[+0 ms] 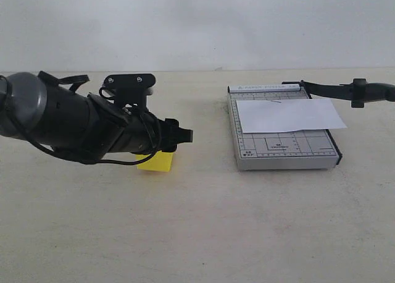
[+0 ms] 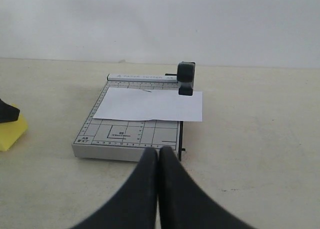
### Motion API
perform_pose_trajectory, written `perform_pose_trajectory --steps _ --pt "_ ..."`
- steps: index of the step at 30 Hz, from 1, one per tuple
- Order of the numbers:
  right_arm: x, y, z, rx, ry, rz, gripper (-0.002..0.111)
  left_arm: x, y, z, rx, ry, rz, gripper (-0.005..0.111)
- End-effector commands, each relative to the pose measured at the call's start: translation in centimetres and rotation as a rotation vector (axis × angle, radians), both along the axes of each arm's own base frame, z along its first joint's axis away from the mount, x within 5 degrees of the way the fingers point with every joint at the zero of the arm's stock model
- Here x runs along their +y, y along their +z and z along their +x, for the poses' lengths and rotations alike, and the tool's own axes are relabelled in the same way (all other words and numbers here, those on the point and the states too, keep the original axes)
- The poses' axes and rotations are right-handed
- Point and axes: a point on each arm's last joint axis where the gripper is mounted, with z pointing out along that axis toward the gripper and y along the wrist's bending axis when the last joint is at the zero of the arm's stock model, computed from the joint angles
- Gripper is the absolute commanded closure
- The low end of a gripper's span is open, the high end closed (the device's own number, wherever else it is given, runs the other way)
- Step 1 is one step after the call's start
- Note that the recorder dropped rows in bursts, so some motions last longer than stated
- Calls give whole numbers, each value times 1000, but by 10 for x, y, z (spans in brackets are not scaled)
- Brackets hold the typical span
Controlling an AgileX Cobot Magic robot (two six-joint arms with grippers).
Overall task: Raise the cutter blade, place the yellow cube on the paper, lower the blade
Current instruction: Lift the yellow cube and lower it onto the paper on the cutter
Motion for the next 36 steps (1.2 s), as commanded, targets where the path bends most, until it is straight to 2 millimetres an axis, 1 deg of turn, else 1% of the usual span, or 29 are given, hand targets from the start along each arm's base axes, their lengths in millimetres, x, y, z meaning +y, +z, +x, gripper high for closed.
perform_pose_trajectory --steps 1,3,4,6,8,10,11,13,14,15,16,17,18,19,20,21,23,27,29,32,36 --pt "0 3 -1 -26 3 1 109 1 38 -1 -103 -78 11 102" --pt "0 3 -1 -26 3 1 109 3 64 -5 -149 -85 -38 102" --pt "0 3 -1 -26 3 1 109 2 75 -8 -158 -122 -64 102" --pt "0 3 -1 -26 3 3 109 -3 97 -14 -202 -266 -76 102" --pt "0 3 -1 -26 3 3 109 -10 111 -16 -211 -387 -95 102" --pt "0 3 -1 -26 3 3 109 -24 118 -11 -204 -506 -107 102" --pt "0 3 -1 -23 4 3 109 -34 116 -7 -188 -579 -107 102" --pt "0 2 -1 -16 5 4 109 -54 124 6 -199 -655 -130 102" --pt "0 2 -1 -14 5 4 109 -69 128 17 -214 -697 -144 102" --pt "0 2 -1 -14 5 4 109 -80 129 24 -212 -736 -158 102" --pt "0 2 -1 -14 5 4 109 -91 124 31 -203 -768 -167 102" --pt "0 2 -1 -14 5 4 109 -103 125 40 -213 -808 -183 102" --pt "0 2 -1 -14 5 4 109 -112 116 47 -198 -830 -178 102" --pt "0 2 -1 -14 5 4 109 -119 114 53 -196 -843 -183 102" --pt "0 2 -1 -12 6 4 109 -127 101 59 -165 -869 -165 102" --pt "0 2 -1 -12 6 4 109 -132 98 64 -154 -881 -162 102" --pt "0 1 -1 -4 7 3 109 -140 84 71 -132 -922 -117 102" --pt "0 1 -1 0 7 2 109 -153 67 79 -117 -982 -101 102" --pt "0 1 -1 0 7 2 109 -157 64 83 -134 -994 -87 102" --pt "1 0 -1 2 8 4 109 -160 59 89 -164 -1004 -53 102" --pt "1 0 -1 4 8 3 109 -162 51 90 -153 -1046 -20 102"
